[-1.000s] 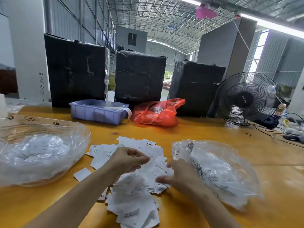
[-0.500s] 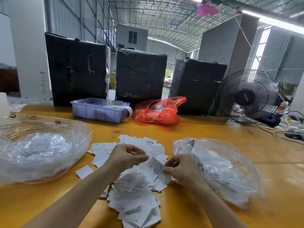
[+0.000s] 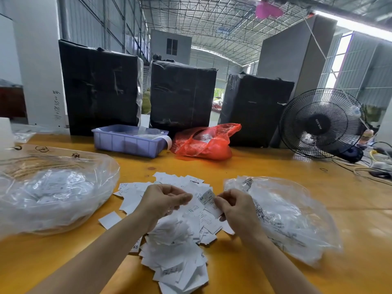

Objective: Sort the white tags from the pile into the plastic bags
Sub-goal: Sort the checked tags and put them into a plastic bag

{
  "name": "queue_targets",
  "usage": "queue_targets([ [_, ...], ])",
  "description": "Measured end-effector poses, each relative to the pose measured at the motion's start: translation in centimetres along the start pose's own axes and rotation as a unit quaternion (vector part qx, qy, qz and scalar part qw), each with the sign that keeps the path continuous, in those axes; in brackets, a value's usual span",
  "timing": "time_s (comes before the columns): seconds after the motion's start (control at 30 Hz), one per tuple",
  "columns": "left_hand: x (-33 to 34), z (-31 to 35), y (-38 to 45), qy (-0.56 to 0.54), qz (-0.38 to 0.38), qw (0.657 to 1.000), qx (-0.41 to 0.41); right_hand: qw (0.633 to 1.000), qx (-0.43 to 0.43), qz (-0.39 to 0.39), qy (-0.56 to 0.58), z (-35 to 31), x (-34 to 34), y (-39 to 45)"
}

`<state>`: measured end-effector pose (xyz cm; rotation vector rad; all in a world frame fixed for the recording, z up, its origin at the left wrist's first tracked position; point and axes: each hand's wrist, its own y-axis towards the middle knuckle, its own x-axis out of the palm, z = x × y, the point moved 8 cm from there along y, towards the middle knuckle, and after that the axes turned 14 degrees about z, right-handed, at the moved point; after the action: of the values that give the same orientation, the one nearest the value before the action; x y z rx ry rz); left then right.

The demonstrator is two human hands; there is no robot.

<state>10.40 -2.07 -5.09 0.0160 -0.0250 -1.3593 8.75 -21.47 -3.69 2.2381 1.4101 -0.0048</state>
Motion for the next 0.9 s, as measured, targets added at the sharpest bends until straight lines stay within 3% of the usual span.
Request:
queue_targets([
  [0.17, 0.3, 0.2, -0.4, 0.004, -0.01, 1.0, -0.008, 0.992, 0.024, -0.051, 0.115, -1.1, 0.4, -0.6],
  [0.33, 0.2, 0.3, -0.4, 0.033, -0.012, 0.999, -0.006, 0.993, -0.023, 0.006, 0.115, -2.1, -0.4, -0.4],
  [0.57, 0.6, 0.7, -0.6, 0.048, -0.033, 0.998, 0.009, 0.993, -0.072, 0.025, 0.092, -3.2, -0.7, -0.7],
  [0.8, 1.0, 0.6, -0.8, 0.041, -0.05, 0.998, 0.012, 0.99, -0.073, 0.023, 0.118, -3.5, -0.8, -0.8],
  [0.9, 1.2, 0.7, -0.9, 0.09, -0.061, 0.993, 0.038, 0.993, -0.061, -0.039, 0.091, -3.3, 0.2, -1.1],
])
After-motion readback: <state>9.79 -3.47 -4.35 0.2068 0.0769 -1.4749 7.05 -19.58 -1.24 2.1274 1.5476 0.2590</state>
